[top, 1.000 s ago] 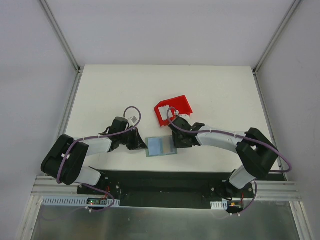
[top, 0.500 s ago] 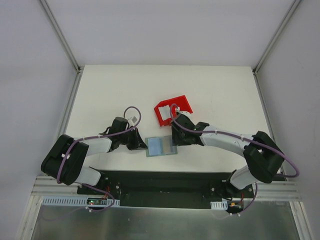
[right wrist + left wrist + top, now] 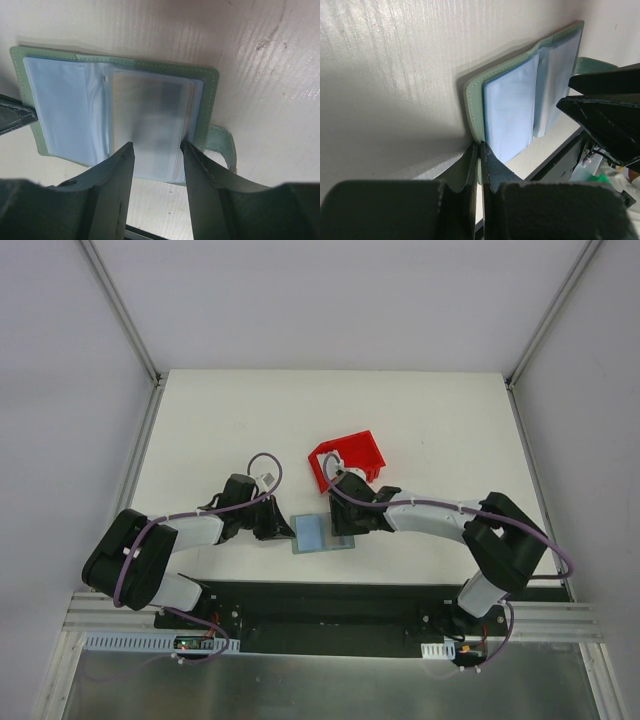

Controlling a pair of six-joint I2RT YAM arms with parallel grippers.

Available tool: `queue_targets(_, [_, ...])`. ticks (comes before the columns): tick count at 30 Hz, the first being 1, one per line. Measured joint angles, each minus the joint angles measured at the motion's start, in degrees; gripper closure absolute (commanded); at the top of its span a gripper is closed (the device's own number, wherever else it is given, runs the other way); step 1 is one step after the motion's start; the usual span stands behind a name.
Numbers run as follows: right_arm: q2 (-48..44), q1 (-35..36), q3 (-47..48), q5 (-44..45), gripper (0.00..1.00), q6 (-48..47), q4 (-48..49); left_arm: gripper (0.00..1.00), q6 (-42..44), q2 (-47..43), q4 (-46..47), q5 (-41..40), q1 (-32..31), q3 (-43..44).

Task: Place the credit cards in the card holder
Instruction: Insert the credit card into the card holder.

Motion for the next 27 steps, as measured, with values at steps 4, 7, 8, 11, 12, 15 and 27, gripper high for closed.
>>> queue_targets(4, [0.7,0.2,0.1,-0.4,0.61,0.0,0.8,1.0,0.0,0.0,0.0,0.0,0.0,0.0])
queue_targets(7, [1.2,0.5,0.6,-0.3,0.64,-0.2,0.7,1.0,0.0,0.0,0.0,0.0,0.0,0.0])
queue_targets(8, [1.7,0.7,1.2,-0.1,0.66,-0.3,0.3,1.0,0.0,0.0,0.0,0.0,0.0,0.0])
queue_targets(11, [3.0,1.0,2.9,0.3,0.73,-1.0,-0.9,1.0,0.2,0.0,0.0,0.0,0.0,0.0])
queue_targets(12, [3.4,1.2,3.5,0.9,0.75,-1.2,-1.6,1.0,0.2,0.0,0.0,0.0,0.0,0.0])
queue_targets(15, [4.8,1.9,5.7,2.4,0.85,-1.8,-4.2,1.0,0.3,0.0,0.0,0.1,0.0,0.0])
queue_targets(27, [8.5,6.4,12.3,7.3,0.99,-3.8,-9.7,1.0,0.5,0.3,0.1,0.6,0.0,0.1])
